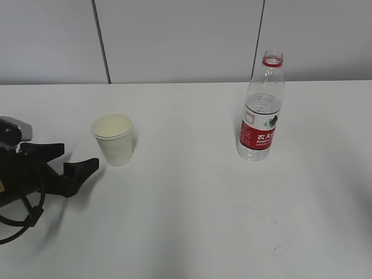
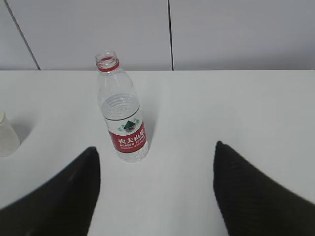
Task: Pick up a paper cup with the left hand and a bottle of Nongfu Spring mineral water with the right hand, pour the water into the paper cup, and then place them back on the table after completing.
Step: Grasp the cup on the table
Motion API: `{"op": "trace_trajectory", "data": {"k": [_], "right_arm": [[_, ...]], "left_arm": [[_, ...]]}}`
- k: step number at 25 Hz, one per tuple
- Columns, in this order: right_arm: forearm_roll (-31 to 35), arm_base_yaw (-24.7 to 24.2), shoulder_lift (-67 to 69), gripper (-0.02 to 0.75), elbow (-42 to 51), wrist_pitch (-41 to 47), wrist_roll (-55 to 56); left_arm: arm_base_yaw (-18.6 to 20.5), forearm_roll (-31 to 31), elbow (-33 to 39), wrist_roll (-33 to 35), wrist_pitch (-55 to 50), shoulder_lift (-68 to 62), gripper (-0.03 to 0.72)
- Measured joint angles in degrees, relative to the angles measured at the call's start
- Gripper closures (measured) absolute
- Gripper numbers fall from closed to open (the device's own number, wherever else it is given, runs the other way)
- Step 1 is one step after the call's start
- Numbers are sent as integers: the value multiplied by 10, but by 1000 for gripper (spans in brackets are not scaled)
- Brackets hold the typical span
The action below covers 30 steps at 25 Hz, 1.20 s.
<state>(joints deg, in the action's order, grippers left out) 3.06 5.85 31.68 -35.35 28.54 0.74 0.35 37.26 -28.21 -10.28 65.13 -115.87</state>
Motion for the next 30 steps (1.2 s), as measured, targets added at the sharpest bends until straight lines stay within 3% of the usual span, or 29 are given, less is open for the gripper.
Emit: {"op": "trace_trajectory", "data": {"k": [4, 8, 15, 24, 30], "right_arm": [[0, 0, 0, 206, 0, 0, 0], [0, 0, 0, 206, 0, 0, 0], [0, 0, 0, 206, 0, 0, 0], [0, 0, 0, 206, 0, 0, 0], [0, 0, 0, 206, 0, 0, 0]], "left_arm": [[-38, -2, -35, 0, 0, -26, 69], [-73, -49, -68, 11, 0, -49, 75], [-110, -86, -131, 14, 1, -86, 89], [-123, -102, -160, 15, 0, -101, 104], [-123, -107, -161, 15, 0, -101, 177]]}}
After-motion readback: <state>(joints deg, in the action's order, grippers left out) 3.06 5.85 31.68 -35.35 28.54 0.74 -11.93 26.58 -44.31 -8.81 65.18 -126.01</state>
